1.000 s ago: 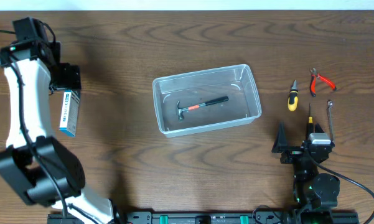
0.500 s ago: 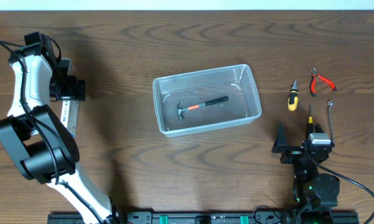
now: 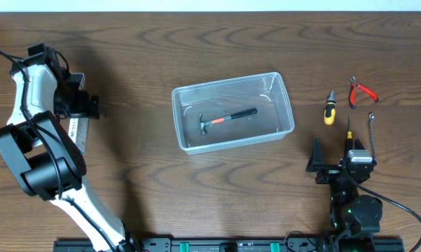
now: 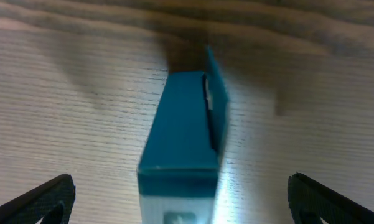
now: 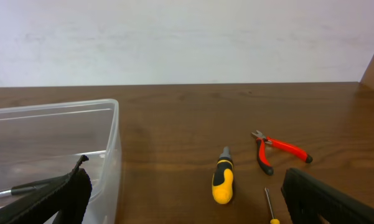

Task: Pack container
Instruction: 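Move the left gripper to the white-and-teal box and grasp it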

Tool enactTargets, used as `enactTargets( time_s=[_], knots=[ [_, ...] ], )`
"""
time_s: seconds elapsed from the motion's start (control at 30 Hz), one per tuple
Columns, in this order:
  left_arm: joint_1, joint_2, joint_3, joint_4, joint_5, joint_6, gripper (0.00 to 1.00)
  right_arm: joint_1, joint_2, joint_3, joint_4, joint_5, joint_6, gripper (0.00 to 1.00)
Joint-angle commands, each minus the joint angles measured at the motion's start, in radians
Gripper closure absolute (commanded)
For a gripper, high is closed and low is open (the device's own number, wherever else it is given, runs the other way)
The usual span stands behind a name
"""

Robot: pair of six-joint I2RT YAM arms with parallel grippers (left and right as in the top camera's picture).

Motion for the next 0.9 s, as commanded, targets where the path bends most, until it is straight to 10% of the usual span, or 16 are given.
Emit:
enactTargets(
  time_s=[0.0,0.33,0.5,0.87],
  knots=[
    [0.018,0.034,-0.010,-0.003,0.021,0.019,0.02,-0.008,-0.006,-0.002,-0.003,0.011,0.002,0.01],
    [0.020,0.077,-0.011,0.010,0.045,0.016,0.00,-0.008,-0.006,-0.002,-0.002,0.010,0.002,0.01],
    [0.020,0.077,-0.011,0.013,0.049,0.015,0.41,-0.008,-0.006,-0.002,-0.003,0.010,0.002,0.01],
    [0.020,0.077,-0.011,0.013,0.048,0.010,0.73,-0.008,-0.006,-0.002,-0.003,0.010,0.002,0.01]
  ],
)
